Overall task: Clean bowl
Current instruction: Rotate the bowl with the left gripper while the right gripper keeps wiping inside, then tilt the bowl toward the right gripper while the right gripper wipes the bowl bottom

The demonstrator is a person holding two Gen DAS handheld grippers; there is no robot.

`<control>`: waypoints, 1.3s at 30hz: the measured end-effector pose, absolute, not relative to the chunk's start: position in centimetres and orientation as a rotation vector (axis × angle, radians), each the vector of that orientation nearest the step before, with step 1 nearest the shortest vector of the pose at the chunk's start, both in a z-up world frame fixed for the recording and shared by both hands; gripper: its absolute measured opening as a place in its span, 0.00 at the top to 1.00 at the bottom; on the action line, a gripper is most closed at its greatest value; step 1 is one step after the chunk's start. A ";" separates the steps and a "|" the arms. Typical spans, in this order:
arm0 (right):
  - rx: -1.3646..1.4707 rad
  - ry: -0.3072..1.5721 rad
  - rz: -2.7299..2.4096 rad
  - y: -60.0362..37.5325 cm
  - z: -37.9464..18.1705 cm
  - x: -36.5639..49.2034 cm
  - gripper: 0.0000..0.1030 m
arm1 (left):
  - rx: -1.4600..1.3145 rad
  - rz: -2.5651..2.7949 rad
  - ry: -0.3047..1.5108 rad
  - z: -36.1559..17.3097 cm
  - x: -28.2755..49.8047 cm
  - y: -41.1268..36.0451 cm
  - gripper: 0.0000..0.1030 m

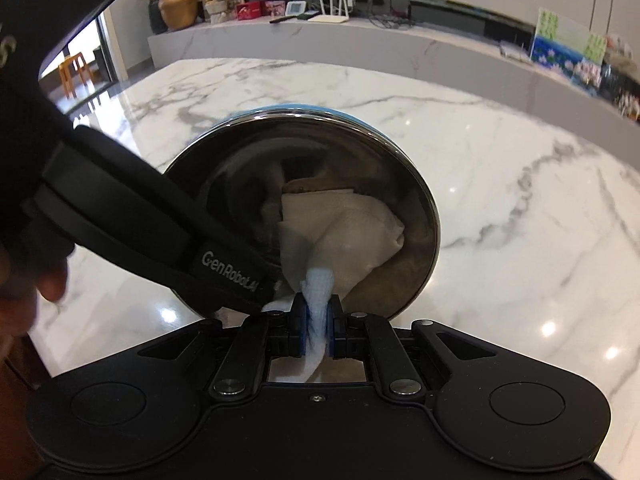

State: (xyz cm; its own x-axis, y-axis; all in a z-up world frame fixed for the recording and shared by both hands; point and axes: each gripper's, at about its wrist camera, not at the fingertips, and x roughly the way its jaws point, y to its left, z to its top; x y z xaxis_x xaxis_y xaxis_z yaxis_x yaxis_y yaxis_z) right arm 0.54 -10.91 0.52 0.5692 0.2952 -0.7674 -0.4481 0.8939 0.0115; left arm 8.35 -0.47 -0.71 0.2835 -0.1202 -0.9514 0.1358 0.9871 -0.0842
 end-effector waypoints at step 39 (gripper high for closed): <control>-0.124 0.847 0.465 -14.3 1.1 2.7 0.93 | -0.131 -0.172 1.218 0.9 10.9 2.0 0.92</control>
